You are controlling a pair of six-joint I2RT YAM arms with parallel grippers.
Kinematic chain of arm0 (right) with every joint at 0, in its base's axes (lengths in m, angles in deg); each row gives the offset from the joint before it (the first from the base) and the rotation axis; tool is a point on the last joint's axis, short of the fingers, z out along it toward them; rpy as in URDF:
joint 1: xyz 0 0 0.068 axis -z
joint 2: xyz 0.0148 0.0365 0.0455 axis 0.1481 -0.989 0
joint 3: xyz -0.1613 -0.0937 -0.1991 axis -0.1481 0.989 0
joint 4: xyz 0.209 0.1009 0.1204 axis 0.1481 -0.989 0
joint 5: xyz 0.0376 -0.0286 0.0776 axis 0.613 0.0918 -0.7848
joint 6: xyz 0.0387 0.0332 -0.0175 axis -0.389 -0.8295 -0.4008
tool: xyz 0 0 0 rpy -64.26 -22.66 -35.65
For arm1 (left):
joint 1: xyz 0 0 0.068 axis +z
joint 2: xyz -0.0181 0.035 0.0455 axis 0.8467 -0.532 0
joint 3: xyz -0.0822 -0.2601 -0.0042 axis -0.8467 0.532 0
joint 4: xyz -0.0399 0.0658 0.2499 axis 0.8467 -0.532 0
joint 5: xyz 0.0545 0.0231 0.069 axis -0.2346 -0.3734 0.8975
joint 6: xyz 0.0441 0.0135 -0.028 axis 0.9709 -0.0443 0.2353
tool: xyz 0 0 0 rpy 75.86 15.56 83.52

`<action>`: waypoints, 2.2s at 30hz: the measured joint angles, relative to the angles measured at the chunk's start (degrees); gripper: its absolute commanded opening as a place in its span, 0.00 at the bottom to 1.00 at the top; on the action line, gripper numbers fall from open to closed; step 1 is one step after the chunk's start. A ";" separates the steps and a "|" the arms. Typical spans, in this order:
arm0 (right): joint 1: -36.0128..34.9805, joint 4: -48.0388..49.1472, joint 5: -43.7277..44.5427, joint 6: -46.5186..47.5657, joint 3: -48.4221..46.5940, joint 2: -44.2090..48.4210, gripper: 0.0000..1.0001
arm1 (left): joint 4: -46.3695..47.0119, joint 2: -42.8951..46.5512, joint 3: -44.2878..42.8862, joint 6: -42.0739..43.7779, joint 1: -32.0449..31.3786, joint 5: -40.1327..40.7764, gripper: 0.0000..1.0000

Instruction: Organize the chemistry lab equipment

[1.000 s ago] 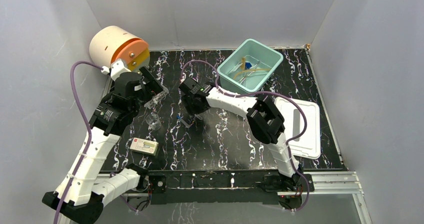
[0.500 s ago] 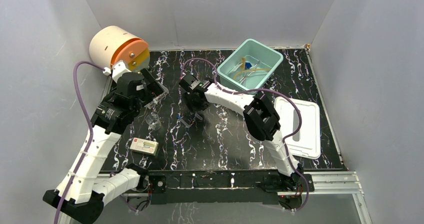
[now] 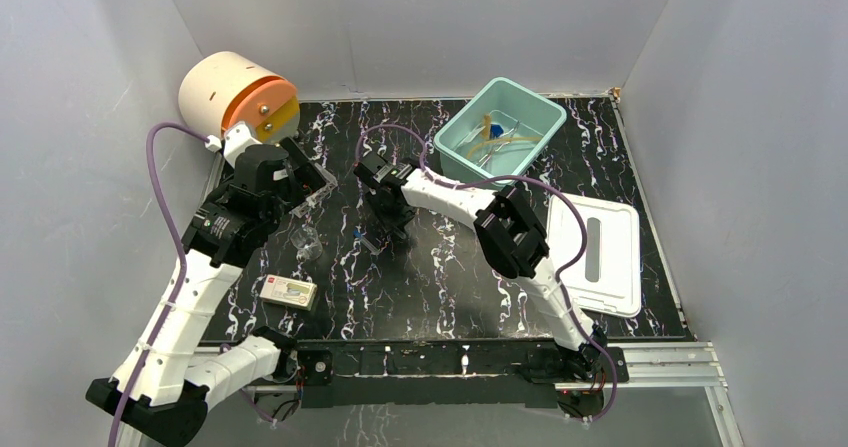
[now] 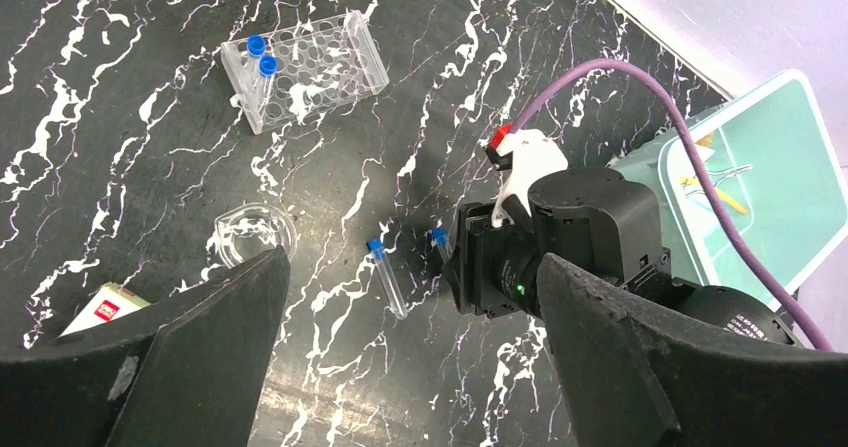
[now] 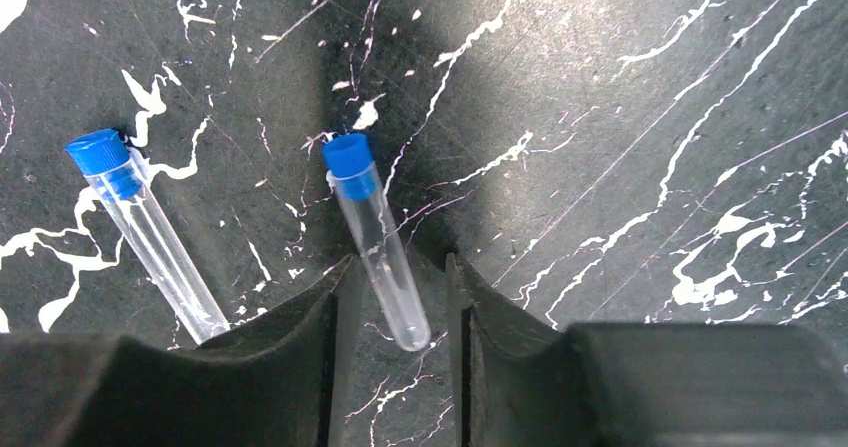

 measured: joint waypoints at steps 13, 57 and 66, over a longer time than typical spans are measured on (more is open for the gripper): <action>-0.02 1.36 -0.22 3.54 1.38 0.55 0.27 | -1.62 -3.63 -0.02 -3.39 0.26 -0.44 0.76; 4.79 18.08 -6.01 -8.98 27.26 18.40 0.64 | 2.34 -16.85 0.24 -1.53 8.57 -25.29 0.82; 0.66 11.61 -3.32 -10.67 15.69 11.04 0.55 | 1.44 -15.30 0.74 -1.42 9.70 -23.80 0.82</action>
